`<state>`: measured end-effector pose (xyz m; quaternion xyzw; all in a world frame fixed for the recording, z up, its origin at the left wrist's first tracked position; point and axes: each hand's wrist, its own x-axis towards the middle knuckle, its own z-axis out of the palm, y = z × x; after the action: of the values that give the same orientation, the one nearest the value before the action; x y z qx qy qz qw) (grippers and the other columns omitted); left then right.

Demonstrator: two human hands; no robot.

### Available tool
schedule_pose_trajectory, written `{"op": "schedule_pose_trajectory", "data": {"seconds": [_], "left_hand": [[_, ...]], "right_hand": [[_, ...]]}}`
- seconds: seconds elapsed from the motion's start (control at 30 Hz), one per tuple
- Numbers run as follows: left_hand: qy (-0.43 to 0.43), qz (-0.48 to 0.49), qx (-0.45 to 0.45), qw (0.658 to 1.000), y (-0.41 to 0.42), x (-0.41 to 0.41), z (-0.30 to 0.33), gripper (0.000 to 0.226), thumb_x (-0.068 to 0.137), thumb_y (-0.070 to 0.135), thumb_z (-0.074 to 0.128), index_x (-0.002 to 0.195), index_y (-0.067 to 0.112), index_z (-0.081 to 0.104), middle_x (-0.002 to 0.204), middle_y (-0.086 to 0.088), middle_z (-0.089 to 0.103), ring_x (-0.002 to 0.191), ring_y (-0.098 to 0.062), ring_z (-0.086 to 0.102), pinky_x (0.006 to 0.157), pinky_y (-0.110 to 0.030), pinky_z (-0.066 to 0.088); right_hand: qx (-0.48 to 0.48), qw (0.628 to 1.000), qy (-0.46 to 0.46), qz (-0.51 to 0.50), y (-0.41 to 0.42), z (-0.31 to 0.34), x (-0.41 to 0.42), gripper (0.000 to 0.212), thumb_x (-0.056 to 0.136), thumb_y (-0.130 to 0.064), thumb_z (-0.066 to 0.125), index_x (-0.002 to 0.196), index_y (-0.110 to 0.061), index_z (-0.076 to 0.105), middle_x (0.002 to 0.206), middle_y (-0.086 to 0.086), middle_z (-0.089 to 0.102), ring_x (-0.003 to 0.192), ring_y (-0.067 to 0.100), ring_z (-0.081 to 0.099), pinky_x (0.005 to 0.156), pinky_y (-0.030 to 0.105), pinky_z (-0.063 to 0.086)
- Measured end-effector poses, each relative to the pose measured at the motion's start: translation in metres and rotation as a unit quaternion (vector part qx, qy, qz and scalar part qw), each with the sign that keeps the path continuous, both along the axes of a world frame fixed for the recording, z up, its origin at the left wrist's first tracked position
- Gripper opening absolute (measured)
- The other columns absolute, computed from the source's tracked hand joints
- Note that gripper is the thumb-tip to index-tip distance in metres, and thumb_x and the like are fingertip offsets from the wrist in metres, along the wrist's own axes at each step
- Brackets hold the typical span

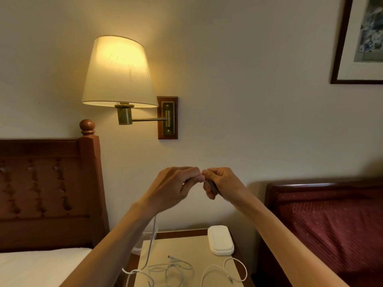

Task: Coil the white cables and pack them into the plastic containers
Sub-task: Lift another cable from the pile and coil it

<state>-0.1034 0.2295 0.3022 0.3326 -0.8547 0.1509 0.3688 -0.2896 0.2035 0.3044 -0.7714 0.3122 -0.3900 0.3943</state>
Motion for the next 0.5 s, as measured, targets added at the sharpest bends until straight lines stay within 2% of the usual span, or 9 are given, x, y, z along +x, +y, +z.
{"op": "schedule_pose_trajectory", "data": {"seconds": [0.1,0.2,0.3,0.33,0.4,0.5], "left_hand": [[0.048,0.003,-0.022,0.999,-0.013,0.001,-0.006,0.03,0.101,0.039,0.04,0.089,0.019,0.06,0.078,0.01,0.06,0.068,-0.007,0.057,0.061,-0.022,0.049],[0.141,-0.004,0.014,0.99,-0.017,-0.004,-0.011,0.024,0.097,0.038,0.05,0.087,0.017,0.056,0.073,0.01,0.054,0.063,-0.01,0.053,0.056,-0.018,0.042],[0.221,-0.038,0.138,0.965,-0.014,-0.016,-0.01,0.023,0.098,0.036,0.049,0.099,0.015,0.059,0.082,0.009,0.06,0.071,-0.011,0.059,0.064,-0.019,0.045],[0.23,-0.06,0.198,0.951,-0.011,-0.02,-0.008,0.023,0.1,0.033,0.046,0.1,0.017,0.063,0.085,0.013,0.063,0.077,-0.008,0.06,0.069,-0.018,0.045],[0.247,-0.099,0.3,0.916,-0.008,-0.022,-0.007,0.034,0.103,0.032,0.041,0.095,0.013,0.068,0.077,0.016,0.061,0.073,-0.002,0.054,0.073,-0.018,0.041],[0.274,-0.143,0.373,0.875,-0.009,-0.019,-0.004,0.052,0.101,0.042,0.041,0.097,-0.007,0.058,0.073,-0.002,0.048,0.071,-0.018,0.041,0.07,-0.032,0.036]], "right_hand": [[0.046,0.998,-0.007,0.048,0.002,0.003,-0.001,0.04,0.106,-0.022,0.035,0.083,-0.008,0.064,0.053,-0.002,0.053,0.048,0.012,0.047,0.052,0.023,0.042],[0.093,0.992,-0.017,0.079,0.005,0.007,-0.005,0.04,0.106,-0.022,0.033,0.08,-0.008,0.06,0.057,0.001,0.054,0.052,0.014,0.048,0.054,0.023,0.043],[0.152,0.98,-0.059,0.116,0.003,0.008,-0.011,0.039,0.106,-0.02,0.029,0.079,-0.008,0.054,0.069,0.007,0.06,0.061,0.016,0.056,0.062,0.026,0.048],[0.173,0.972,-0.082,0.133,0.002,0.008,-0.013,0.038,0.106,-0.019,0.029,0.078,-0.008,0.052,0.071,0.008,0.06,0.061,0.016,0.055,0.062,0.027,0.047],[0.218,0.953,-0.13,0.168,0.0,0.006,-0.018,0.036,0.105,-0.02,0.029,0.078,-0.01,0.052,0.066,0.005,0.053,0.054,0.013,0.047,0.056,0.024,0.042],[0.281,0.915,-0.198,0.211,0.0,0.001,-0.021,0.035,0.102,-0.022,0.033,0.079,-0.011,0.055,0.054,-0.003,0.036,0.046,0.008,0.031,0.046,0.02,0.032]]}}
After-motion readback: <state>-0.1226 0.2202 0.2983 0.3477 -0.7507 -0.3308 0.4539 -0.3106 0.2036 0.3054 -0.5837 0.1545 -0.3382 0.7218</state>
